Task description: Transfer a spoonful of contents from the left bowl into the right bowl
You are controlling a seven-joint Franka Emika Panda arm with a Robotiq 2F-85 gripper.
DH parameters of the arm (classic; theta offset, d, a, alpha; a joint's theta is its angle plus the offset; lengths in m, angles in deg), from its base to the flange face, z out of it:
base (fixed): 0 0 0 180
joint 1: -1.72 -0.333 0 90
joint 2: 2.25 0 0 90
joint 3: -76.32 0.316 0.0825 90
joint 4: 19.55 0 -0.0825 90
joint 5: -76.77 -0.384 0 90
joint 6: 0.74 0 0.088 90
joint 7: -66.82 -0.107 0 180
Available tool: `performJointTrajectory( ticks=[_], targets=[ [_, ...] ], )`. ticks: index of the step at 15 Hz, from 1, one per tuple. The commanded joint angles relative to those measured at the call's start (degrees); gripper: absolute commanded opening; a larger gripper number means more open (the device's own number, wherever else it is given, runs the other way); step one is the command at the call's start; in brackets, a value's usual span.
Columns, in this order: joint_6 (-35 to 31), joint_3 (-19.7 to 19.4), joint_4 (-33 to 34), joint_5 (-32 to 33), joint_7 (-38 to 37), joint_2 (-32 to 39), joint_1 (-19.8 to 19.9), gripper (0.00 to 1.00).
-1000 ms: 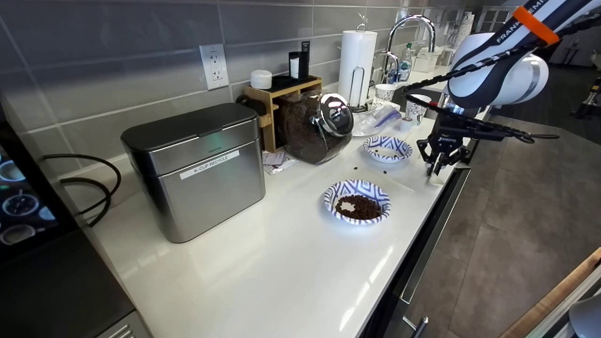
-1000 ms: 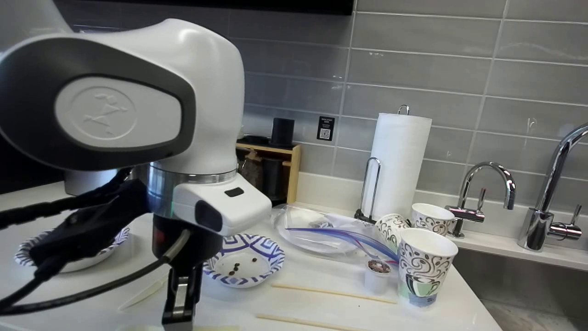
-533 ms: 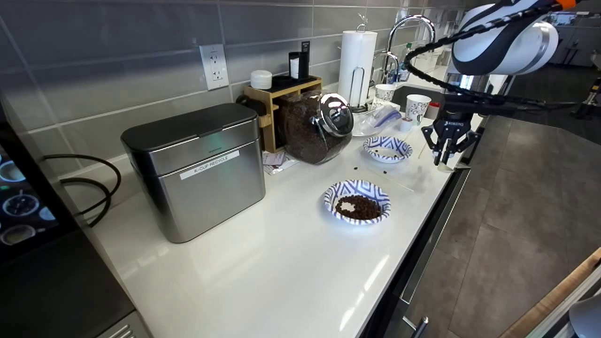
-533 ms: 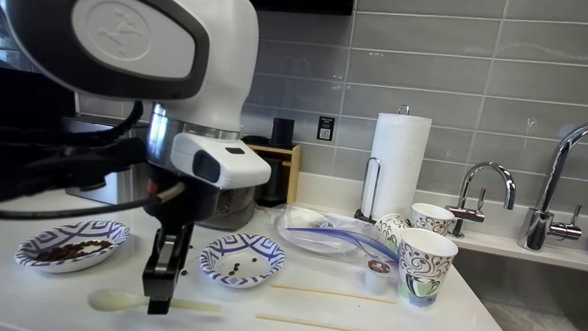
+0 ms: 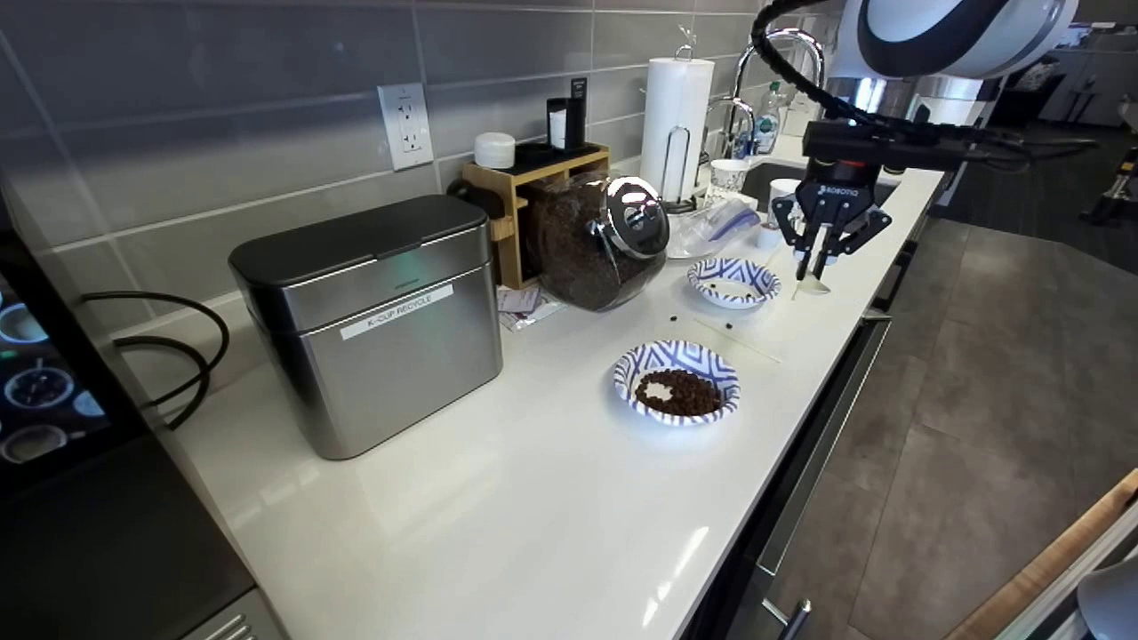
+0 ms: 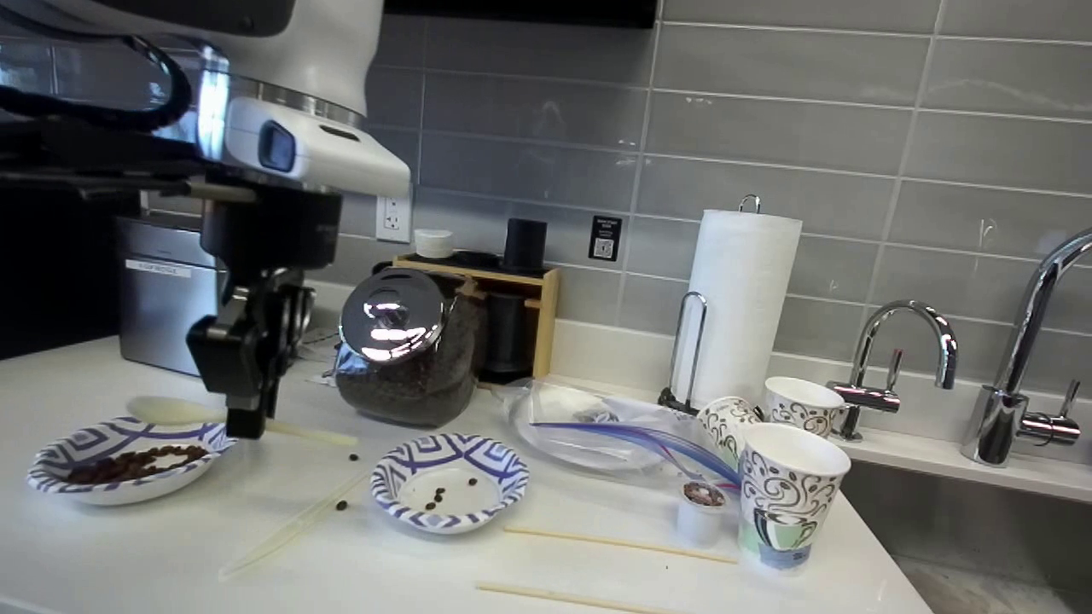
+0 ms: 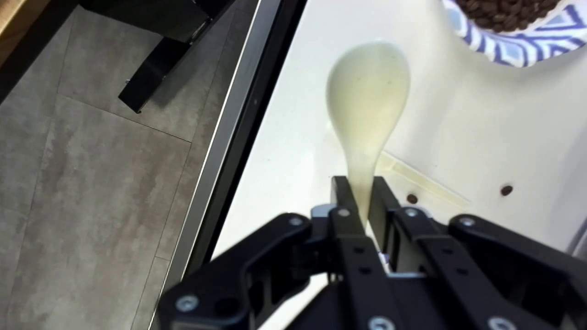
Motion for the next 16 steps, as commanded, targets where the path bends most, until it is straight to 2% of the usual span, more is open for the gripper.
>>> performJointTrajectory(
  ticks=[1, 5, 10, 11, 12, 16],
  targets=[
    [-2.5, 4.2, -1.5, -0.7, -8.6, -4.1, -2.4, 0.03],
    [-8.4, 10.3, -2.8, 2.8, -18.2, -6.2, -4.1, 0.03],
    [-14.9, 16.8, -5.4, 11.7, -29.4, -6.3, -3.5, 0.03],
    [-12.3, 14.0, -2.9, 9.0, -25.4, -4.9, -5.0, 0.03],
    [-12.5, 14.4, -3.3, 9.5, -26.1, -4.9, -5.2, 0.14],
    [-12.5, 13.6, -3.0, 9.4, -25.7, -4.9, -5.2, 0.14]
  ],
)
